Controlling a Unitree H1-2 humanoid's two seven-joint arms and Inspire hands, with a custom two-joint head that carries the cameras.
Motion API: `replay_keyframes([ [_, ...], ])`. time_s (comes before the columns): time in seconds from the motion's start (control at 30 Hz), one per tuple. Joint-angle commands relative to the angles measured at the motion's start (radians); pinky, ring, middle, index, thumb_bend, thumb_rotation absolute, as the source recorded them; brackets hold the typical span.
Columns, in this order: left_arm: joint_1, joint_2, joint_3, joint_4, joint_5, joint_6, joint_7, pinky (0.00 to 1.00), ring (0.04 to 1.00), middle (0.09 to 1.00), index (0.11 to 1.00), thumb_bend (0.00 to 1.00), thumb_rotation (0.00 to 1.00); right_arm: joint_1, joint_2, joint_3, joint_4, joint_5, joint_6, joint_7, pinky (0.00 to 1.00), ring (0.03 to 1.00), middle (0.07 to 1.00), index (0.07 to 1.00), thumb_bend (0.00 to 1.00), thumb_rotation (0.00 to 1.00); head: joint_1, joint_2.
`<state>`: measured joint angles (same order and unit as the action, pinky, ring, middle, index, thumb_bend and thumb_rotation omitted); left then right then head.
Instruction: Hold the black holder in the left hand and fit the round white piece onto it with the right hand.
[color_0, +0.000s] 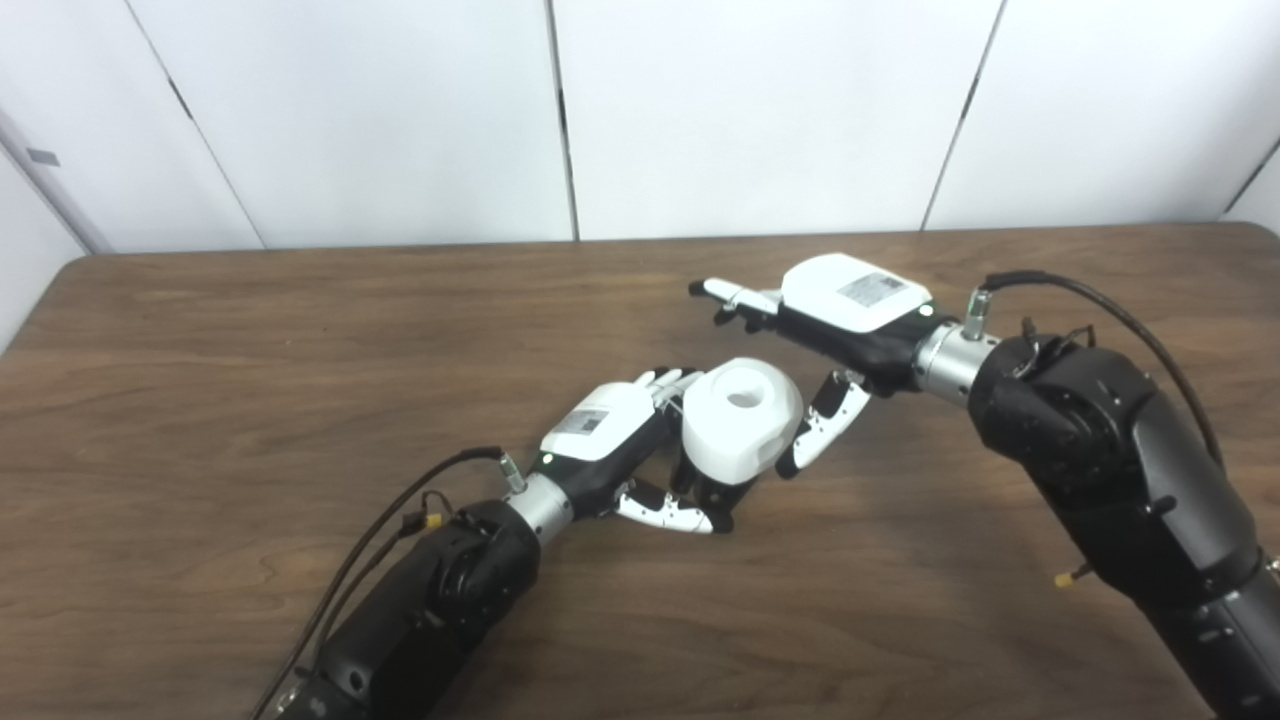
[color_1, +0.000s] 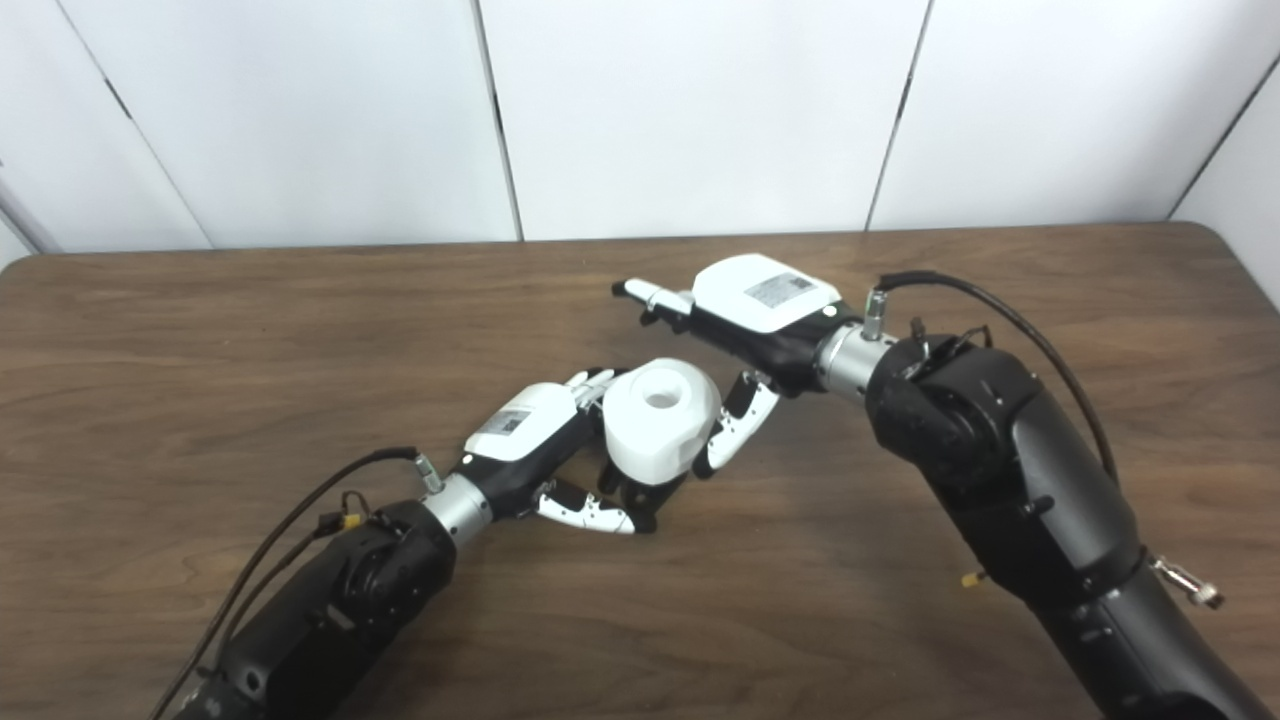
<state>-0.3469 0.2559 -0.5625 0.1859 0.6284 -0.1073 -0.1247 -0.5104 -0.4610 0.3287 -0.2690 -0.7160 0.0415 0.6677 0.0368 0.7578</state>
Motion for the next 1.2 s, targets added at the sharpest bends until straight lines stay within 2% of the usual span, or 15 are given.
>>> replay_keyframes([
  [0.0,0.037,0.006,-0.035,0.071,0.021,0.013,-0.07,0.97,0.995,0.975,0.484,0.52,0.06,-0.049,-0.01,-0.032,-0.025,0.013,-0.022,-0.042,0.71,0.821,0.899,1.0,0.98,0.33,0.001,0.001],
  [0.13,0.037,0.008,-0.032,0.075,0.025,0.0,-0.064,0.97,0.996,0.974,0.484,0.52,0.06,-0.063,-0.019,-0.054,-0.031,0.017,-0.021,-0.043,0.7,0.832,0.917,1.0,0.96,0.37,-0.002,0.001],
  [0.33,0.041,0.01,-0.028,0.068,0.029,0.006,-0.066,0.97,0.989,0.969,0.484,0.52,0.06,-0.09,-0.062,-0.075,-0.075,0.003,0.031,0.032,0.64,0.822,0.916,1.0,0.98,0.31,-0.011,-0.003],
  [0.47,0.04,0.012,-0.027,0.067,0.03,0.01,-0.071,0.97,0.989,0.971,0.485,0.52,0.06,-0.097,-0.104,-0.095,-0.103,-0.02,0.083,0.084,0.64,0.827,0.917,1.0,0.93,0.15,-0.02,-0.007],
  [0.57,0.04,0.014,-0.025,0.067,0.023,0.007,-0.074,0.97,0.988,0.969,0.485,0.52,0.06,-0.094,-0.115,-0.117,-0.107,-0.044,0.111,0.082,0.63,0.825,0.897,0.991,0.9,0.06,-0.023,-0.01],
  [0.63,0.04,0.015,-0.024,0.067,0.023,0.001,-0.07,0.97,0.982,0.968,0.485,0.52,0.06,-0.085,-0.12,-0.142,-0.093,-0.063,0.112,0.041,0.59,0.797,0.862,0.922,0.85,0.01,-0.024,-0.011],
  [0.73,0.041,0.016,-0.024,0.068,0.03,-0.003,-0.063,0.95,0.974,0.964,0.485,0.52,0.06,-0.071,-0.109,-0.182,-0.072,-0.084,0.127,-0.023,0.53,0.735,0.816,0.816,0.78,0.0,-0.025,-0.013],
  [0.8,0.041,0.017,-0.023,0.066,0.03,-0.002,-0.064,0.95,0.975,0.963,0.485,0.52,0.06,-0.05,-0.08,-0.223,-0.05,-0.082,0.14,-0.1,0.51,0.704,0.787,0.77,0.75,0.0,-0.025,-0.014],
  [0.9,0.042,0.02,-0.021,0.059,0.03,0.003,-0.07,0.95,0.976,0.96,0.486,0.52,0.06,-0.008,-0.021,-0.283,-0.008,-0.058,0.124,-0.25,0.49,0.646,0.724,0.712,0.73,0.0,-0.021,-0.017],
  [1.03,0.048,0.027,-0.014,0.043,0.049,0.03,-0.067,0.91,0.956,0.937,0.492,0.52,0.07,0.043,0.042,-0.328,0.035,-0.031,0.1,-0.404,0.51,0.623,0.686,0.685,0.71,0.0,-0.02,-0.019],
  [1.07,0.049,0.03,-0.013,0.039,0.062,0.042,-0.067,0.88,0.945,0.93,0.58,0.72,0.11,0.055,0.053,-0.333,0.045,-0.022,0.094,-0.43,0.52,0.624,0.686,0.686,0.7,0.0,-0.021,-0.02],
  [1.1,0.05,0.032,-0.012,0.035,0.071,0.05,-0.068,0.86,0.938,0.929,0.639,0.82,0.13,0.062,0.058,-0.334,0.051,-0.016,0.092,-0.448,0.52,0.625,0.685,0.688,0.69,0.0,-0.022,-0.021],
  [1.13,0.051,0.034,-0.008,0.031,0.083,0.062,-0.068,0.84,0.934,0.929,0.676,0.88,0.15,0.072,0.067,-0.336,0.054,-0.008,0.094,-0.462,0.52,0.626,0.684,0.689,0.69,0.0,-0.023,-0.022],
  [1.17,0.054,0.035,-0.002,0.026,0.097,0.079,-0.066,0.84,0.932,0.931,0.71,0.9,0.16,0.081,0.076,-0.336,0.055,0.0,0.096,-0.474,0.52,0.627,0.684,0.692,0.68,0.0,-0.023,-0.022],
])
